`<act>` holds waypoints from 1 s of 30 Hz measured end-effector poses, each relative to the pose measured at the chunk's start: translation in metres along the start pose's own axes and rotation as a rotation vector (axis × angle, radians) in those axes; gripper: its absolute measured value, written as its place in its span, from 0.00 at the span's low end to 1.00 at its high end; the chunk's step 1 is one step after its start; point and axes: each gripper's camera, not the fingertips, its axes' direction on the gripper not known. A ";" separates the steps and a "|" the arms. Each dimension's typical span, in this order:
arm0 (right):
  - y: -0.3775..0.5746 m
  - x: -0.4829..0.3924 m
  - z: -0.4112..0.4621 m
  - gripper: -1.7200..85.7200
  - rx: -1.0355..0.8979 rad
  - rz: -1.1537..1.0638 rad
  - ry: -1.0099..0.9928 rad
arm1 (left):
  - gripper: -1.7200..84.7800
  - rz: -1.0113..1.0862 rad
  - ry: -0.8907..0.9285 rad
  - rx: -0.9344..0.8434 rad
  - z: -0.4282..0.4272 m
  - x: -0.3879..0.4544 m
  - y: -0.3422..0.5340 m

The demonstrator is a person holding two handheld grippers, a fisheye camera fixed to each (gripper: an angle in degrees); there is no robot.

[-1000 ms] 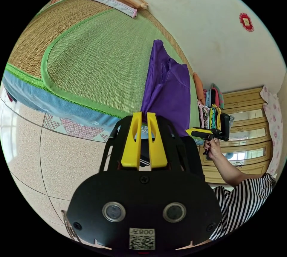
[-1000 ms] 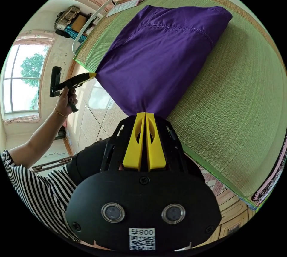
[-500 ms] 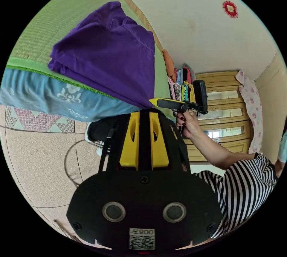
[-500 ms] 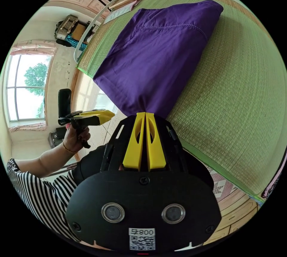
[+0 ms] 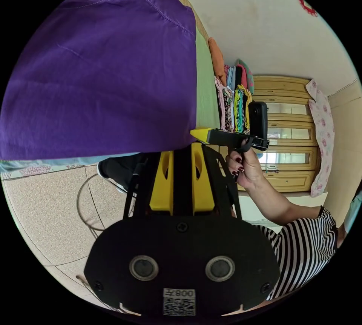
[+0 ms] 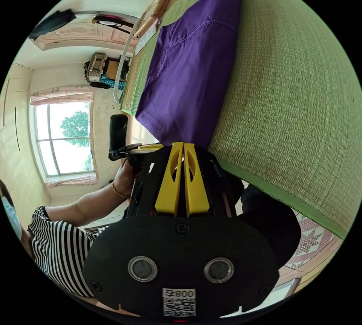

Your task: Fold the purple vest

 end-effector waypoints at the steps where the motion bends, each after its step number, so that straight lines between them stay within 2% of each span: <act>1: 0.002 0.003 0.000 0.03 0.005 0.004 -0.010 | 0.09 0.001 0.003 0.002 0.002 0.000 -0.001; 7: 0.030 0.041 -0.011 0.10 0.098 0.069 -0.119 | 0.05 0.018 0.022 0.030 0.009 0.005 -0.002; 9: 0.042 0.063 -0.013 0.17 0.121 0.142 -0.117 | 0.05 0.022 0.040 0.041 0.010 0.005 -0.002; 18: 0.059 0.106 0.010 0.21 0.163 0.205 -0.366 | 0.04 0.032 0.138 0.082 0.023 0.007 -0.001; 22: 0.059 0.109 0.024 0.21 0.156 0.196 -0.427 | 0.04 0.052 0.150 0.079 0.033 0.010 -0.003; 26: 0.061 0.113 0.036 0.16 0.162 0.184 -0.486 | 0.04 0.072 0.137 0.062 0.043 0.011 -0.004; 30: 0.066 0.117 0.045 0.12 0.157 0.204 -0.455 | 0.04 0.082 0.136 0.052 0.050 0.006 0.000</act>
